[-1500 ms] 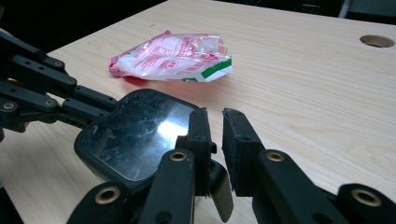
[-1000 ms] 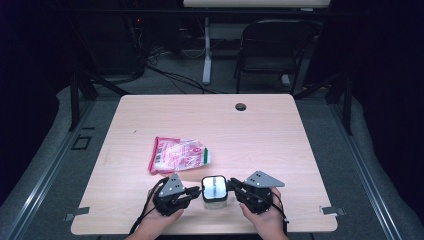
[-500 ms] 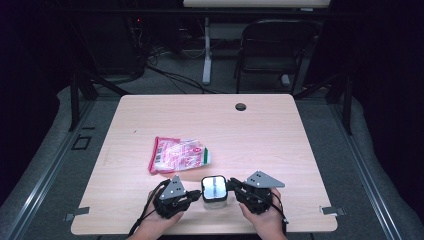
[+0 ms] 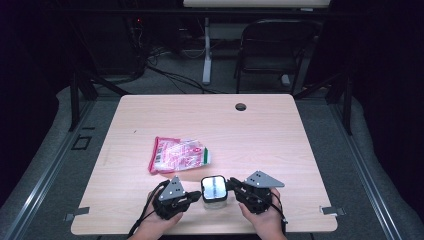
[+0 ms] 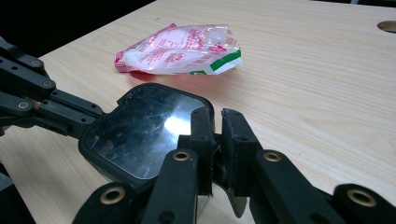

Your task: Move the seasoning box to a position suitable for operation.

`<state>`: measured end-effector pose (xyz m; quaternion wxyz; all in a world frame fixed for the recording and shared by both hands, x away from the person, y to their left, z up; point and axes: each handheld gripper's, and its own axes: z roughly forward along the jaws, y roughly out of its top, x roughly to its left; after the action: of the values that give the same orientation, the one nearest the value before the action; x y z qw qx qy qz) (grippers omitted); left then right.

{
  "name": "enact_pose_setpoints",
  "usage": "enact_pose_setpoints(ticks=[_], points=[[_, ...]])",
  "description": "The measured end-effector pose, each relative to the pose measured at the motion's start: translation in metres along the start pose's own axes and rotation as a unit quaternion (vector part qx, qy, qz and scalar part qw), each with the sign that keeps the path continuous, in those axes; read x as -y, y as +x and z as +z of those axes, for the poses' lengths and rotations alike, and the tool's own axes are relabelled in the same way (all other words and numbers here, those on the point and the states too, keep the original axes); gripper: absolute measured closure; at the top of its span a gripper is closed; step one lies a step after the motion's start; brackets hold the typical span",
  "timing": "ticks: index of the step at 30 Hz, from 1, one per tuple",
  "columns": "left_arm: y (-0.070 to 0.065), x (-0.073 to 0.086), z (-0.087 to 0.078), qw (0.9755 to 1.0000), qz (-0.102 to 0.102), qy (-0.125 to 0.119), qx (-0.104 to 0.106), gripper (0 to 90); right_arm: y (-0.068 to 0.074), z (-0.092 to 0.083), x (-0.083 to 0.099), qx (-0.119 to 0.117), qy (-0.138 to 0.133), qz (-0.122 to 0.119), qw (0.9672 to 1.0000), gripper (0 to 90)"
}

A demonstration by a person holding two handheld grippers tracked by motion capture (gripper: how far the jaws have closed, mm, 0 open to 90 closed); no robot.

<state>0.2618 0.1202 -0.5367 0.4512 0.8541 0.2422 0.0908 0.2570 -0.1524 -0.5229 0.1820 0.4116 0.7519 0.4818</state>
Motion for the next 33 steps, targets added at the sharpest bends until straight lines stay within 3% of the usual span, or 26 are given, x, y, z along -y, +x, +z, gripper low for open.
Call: enact_pose_setpoints(ticks=[33], points=[[0.0023,-0.0070,-0.0020,0.9997,-0.006,-0.021,0.010,89.5,0.0001,0.0000,0.0023,0.006,-0.009,0.011,0.9999,83.2]])
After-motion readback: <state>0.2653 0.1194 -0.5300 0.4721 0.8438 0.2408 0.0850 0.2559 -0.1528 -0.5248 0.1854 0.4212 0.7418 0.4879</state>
